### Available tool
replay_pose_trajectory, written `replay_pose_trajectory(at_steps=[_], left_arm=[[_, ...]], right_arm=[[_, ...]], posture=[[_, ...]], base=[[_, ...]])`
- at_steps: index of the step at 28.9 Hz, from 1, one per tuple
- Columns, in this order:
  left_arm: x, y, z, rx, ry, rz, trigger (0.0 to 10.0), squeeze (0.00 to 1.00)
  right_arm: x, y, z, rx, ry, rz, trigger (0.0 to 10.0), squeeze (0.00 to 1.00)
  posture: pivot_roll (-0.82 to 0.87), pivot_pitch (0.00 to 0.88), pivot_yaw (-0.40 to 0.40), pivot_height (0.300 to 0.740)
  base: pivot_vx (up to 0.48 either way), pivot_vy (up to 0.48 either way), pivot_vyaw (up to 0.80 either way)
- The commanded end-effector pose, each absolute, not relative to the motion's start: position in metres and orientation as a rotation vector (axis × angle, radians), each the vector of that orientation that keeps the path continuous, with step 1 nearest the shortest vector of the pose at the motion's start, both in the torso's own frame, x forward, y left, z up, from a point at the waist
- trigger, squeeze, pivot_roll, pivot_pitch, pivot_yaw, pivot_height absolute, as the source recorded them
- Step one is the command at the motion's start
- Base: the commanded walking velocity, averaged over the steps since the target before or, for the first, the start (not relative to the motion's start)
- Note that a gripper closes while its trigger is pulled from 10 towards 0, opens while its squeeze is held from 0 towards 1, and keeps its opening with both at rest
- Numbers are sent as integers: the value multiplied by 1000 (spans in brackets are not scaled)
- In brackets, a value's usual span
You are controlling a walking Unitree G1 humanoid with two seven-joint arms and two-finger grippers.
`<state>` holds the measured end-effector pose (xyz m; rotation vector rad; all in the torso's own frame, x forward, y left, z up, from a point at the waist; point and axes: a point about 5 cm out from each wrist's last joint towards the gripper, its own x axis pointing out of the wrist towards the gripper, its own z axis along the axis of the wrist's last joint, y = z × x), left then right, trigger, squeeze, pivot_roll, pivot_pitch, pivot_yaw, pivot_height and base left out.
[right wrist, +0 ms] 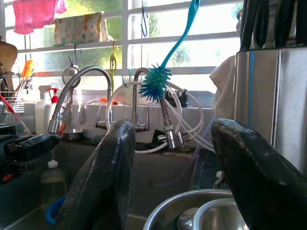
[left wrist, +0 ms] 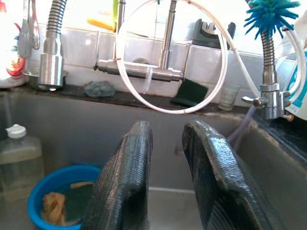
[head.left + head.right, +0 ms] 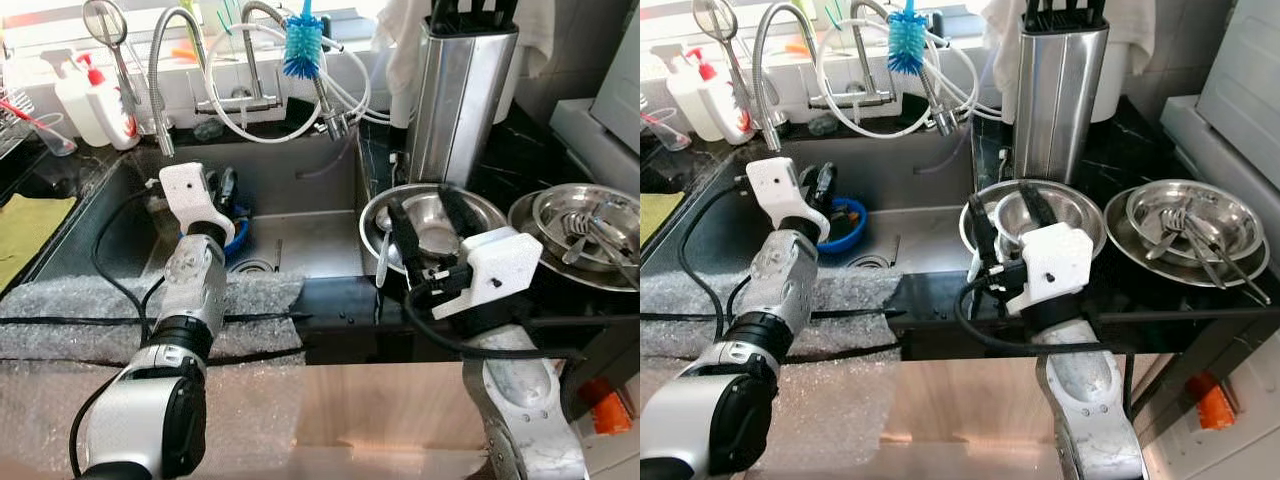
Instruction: Kitchen organization
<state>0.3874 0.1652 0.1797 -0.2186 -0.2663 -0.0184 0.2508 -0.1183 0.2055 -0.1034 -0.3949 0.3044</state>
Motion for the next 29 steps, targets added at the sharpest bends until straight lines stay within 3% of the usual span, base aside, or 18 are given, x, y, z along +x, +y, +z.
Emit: replay_pose_trajectory(at_steps=[1, 6, 13, 16, 22, 29], left_arm=[[385, 173, 182, -185, -286, -8, 10000, 0], [381, 175, 176, -179, -273, -6, 10000, 0], [379, 169, 174, -177, -266, -23, 10000, 0], [378, 164, 173, -171, -265, -42, 10000, 0], [378, 161, 174, -170, -265, -51, 10000, 0], [378, 162, 176, -153, -266, -53, 10000, 0]], right_arm=[[250, -122, 209, -102, -393, 279, 10000, 0], [259, -150, 207, 66, -321, 46, 10000, 0], [261, -152, 205, 74, -279, 11, 10000, 0], [265, -158, 202, 198, -232, -73, 10000, 0], [276, -158, 200, 112, -158, -90, 10000, 0], [310, -152, 205, 238, -52, -132, 10000, 0]], posture=[[-59, 39, 114, 740], [-64, 32, 110, 740], [-66, 20, 106, 740], [-67, 9, 102, 740], [-69, 9, 100, 740], [-46, 19, 89, 740]], base=[[0, 0, 0], [0, 0, 0], [0, 0, 0], [0, 0, 0], [0, 0, 0], [0, 0, 0]])
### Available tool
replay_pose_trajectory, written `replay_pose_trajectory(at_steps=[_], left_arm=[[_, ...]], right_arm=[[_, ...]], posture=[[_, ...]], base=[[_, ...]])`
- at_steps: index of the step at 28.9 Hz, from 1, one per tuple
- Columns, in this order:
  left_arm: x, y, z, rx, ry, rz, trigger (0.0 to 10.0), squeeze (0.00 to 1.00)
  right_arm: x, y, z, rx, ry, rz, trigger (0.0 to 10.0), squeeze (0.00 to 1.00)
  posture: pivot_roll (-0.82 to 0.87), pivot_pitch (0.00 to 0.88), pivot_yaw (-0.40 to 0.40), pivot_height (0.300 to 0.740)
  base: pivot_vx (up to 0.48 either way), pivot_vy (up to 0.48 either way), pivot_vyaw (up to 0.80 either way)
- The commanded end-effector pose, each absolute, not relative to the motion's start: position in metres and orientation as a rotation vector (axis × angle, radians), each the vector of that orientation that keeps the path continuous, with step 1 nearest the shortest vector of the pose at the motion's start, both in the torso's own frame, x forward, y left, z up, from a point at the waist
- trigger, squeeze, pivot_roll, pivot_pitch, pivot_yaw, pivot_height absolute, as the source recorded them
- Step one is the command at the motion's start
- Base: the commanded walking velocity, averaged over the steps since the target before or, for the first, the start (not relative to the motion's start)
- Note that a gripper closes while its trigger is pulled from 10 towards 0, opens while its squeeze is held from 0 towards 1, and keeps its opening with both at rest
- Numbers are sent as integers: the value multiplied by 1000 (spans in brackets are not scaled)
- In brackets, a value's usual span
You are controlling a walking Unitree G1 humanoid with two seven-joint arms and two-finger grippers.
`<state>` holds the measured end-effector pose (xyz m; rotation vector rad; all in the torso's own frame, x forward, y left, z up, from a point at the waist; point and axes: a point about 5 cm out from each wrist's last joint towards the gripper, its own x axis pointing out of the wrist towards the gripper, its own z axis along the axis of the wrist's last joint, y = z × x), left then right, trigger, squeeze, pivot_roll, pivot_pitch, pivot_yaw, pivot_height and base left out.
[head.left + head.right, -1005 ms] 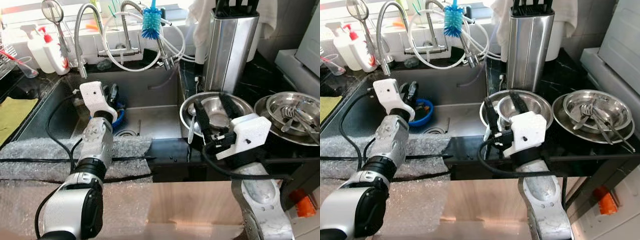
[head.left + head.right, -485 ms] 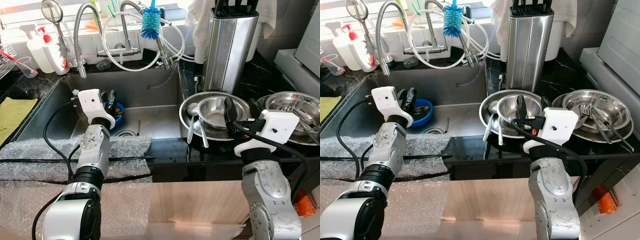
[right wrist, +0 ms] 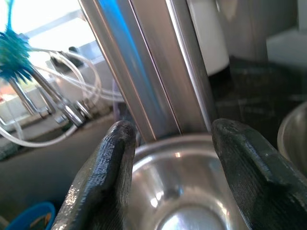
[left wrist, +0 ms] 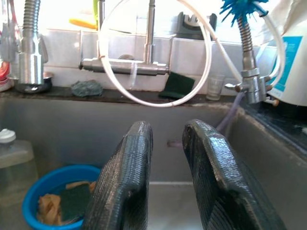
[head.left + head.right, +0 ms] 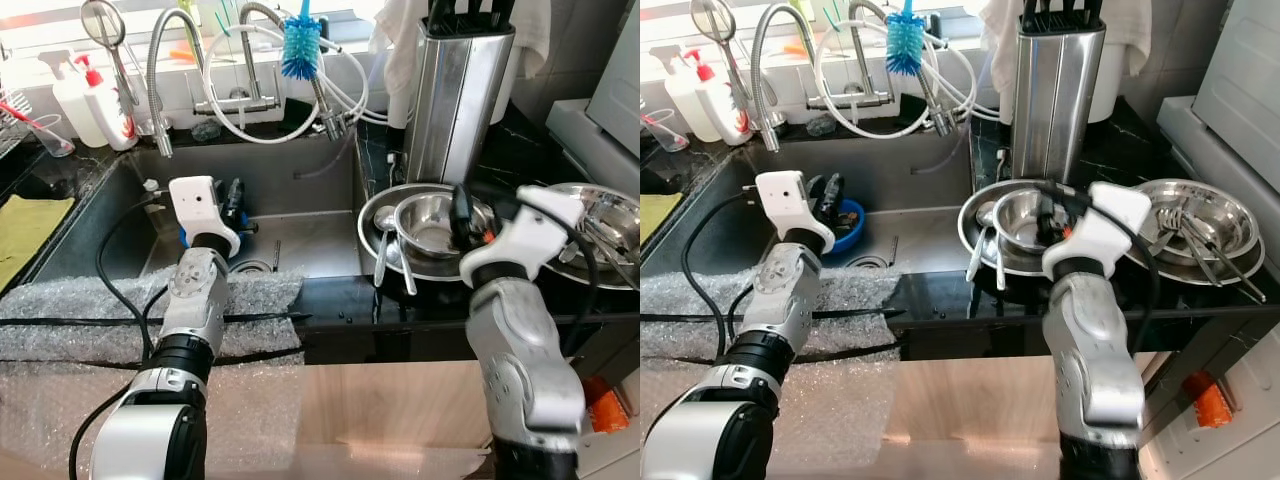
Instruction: Kitchen organization
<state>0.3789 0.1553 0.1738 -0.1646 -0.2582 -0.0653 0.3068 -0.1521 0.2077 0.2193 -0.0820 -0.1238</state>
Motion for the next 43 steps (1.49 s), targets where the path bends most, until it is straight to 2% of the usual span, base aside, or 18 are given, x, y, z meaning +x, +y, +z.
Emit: replay_pose_trajectory(at_steps=[1, 15, 20, 43], left_arm=[[377, 162, 176, -152, -266, -52, 10000, 0], [378, 160, 177, -153, -262, -56, 10000, 0], [378, 159, 176, -155, -255, -60, 10000, 0], [376, 159, 171, -153, -237, -61, 10000, 0]], right_arm=[[312, -153, 206, 246, -46, -138, 10000, 0], [318, -153, 215, 344, -39, -166, 10000, 0], [319, -158, 217, 465, -11, -231, 10000, 0], [320, -164, 223, 493, 27, -289, 10000, 0]], posture=[[-47, 21, 89, 740], [-50, 30, 88, 740], [-48, 33, 86, 740], [-53, 36, 77, 740]], base=[[0, 0, 0], [0, 0, 0], [0, 0, 0], [0, 0, 0]])
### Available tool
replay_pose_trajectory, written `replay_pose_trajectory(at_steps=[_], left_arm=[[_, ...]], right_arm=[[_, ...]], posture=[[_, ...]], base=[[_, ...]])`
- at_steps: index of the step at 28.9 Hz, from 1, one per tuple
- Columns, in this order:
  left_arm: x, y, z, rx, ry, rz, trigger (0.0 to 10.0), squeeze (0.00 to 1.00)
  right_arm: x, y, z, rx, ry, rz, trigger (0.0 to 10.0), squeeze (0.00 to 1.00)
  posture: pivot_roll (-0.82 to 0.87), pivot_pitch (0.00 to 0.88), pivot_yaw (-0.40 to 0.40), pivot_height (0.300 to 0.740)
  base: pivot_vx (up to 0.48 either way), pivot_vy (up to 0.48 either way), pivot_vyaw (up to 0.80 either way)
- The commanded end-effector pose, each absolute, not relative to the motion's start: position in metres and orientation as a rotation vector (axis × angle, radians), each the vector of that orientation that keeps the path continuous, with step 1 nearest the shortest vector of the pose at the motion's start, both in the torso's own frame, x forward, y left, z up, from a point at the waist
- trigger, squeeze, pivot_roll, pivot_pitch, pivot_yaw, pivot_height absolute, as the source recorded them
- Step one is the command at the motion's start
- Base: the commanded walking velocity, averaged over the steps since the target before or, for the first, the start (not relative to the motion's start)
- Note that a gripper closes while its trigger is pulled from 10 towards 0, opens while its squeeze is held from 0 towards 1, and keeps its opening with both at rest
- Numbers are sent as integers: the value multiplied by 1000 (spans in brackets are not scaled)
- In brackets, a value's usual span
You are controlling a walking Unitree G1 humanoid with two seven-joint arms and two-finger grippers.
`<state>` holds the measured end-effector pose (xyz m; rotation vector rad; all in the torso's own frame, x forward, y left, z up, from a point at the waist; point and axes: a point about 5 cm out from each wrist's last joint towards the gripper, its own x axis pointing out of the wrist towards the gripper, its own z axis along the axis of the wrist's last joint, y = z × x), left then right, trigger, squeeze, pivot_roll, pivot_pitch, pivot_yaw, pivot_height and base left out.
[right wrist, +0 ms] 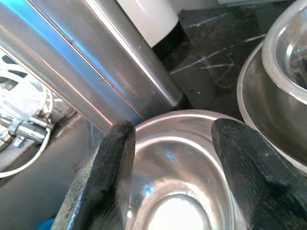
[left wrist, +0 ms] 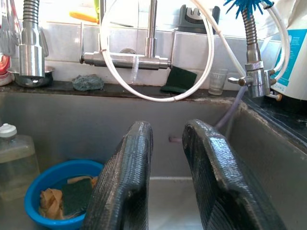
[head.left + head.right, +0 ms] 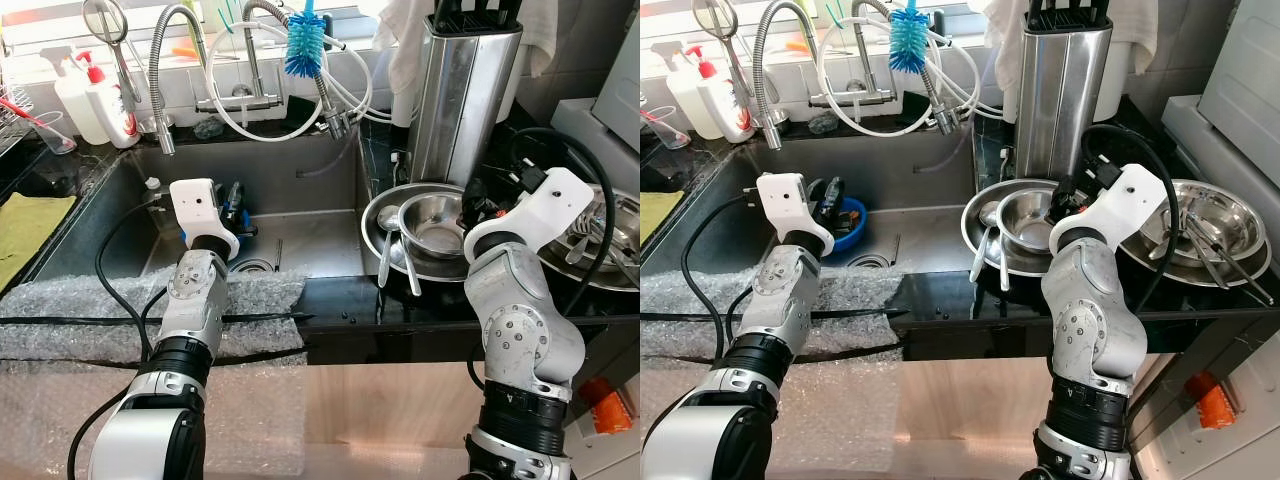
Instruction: Kitchen organization
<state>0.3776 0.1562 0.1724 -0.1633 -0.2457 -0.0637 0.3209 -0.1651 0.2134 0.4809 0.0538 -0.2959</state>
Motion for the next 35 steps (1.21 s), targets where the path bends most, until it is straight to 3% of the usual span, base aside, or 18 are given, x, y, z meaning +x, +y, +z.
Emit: replay_pose_trajectory(at_steps=[1, 35], left_arm=[[376, 158, 170, -154, -236, -62, 10000, 0], [375, 157, 166, -147, -217, -69, 10000, 0]], right_arm=[[319, -164, 223, 496, 29, -292, 10000, 0], [319, -167, 207, 581, 164, -316, 10000, 0]], posture=[[-53, 36, 77, 740], [-54, 36, 74, 740]], base=[[0, 0, 0], [0, 0, 0]])
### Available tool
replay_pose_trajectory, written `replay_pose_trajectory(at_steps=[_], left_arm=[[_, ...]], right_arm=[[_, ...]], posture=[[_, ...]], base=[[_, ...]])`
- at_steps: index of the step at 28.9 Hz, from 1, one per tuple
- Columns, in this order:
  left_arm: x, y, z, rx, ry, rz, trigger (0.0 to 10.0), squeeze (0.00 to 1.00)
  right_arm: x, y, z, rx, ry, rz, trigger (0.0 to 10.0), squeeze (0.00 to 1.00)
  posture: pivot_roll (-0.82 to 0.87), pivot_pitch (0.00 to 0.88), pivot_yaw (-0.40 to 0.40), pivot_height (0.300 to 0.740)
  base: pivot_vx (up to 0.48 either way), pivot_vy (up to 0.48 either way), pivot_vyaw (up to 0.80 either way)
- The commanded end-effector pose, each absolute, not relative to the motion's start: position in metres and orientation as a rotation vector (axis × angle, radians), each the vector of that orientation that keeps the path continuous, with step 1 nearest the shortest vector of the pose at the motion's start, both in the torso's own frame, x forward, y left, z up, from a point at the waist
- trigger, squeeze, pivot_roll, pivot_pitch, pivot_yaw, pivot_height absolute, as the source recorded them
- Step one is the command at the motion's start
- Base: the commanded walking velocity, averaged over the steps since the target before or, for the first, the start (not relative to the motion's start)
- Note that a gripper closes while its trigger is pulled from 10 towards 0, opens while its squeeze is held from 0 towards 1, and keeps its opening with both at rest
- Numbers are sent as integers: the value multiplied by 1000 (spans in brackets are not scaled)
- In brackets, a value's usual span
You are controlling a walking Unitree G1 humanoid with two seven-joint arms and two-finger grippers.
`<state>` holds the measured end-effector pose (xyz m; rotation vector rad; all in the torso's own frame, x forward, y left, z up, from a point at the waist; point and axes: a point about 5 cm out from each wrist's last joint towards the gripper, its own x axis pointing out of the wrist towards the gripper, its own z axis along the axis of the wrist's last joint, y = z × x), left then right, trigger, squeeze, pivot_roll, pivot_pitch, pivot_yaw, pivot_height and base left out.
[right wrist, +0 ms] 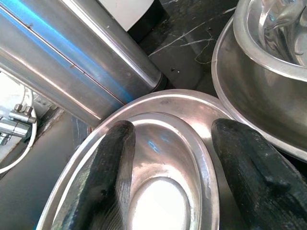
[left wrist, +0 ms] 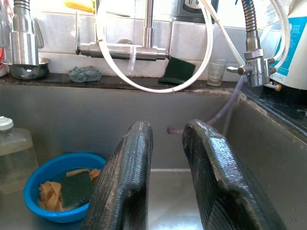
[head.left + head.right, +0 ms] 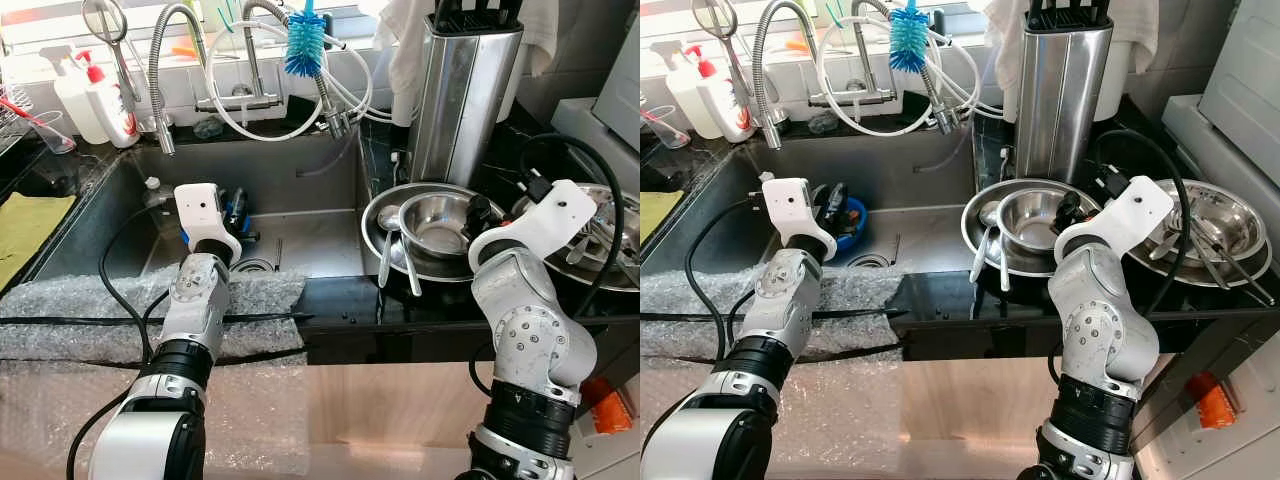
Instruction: Kitchen organization
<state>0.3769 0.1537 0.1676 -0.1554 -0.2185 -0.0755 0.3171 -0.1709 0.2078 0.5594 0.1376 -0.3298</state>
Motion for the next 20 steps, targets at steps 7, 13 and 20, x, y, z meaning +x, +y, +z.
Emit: replay_pose_trajectory(at_steps=[7, 13, 20], left_arm=[[375, 157, 167, -148, -218, -65, 10000, 0], [375, 158, 166, -149, -217, -63, 10000, 0], [375, 157, 167, -154, -217, -64, 10000, 0]], right_arm=[[320, -168, 204, 592, 186, -307, 10000, 0], [322, -167, 206, 585, 187, -281, 10000, 0], [323, -167, 209, 582, 179, -266, 10000, 0]], posture=[[-53, 36, 73, 740], [-53, 36, 74, 740], [-55, 37, 73, 740]], base=[[0, 0, 0], [0, 0, 0], [0, 0, 0]])
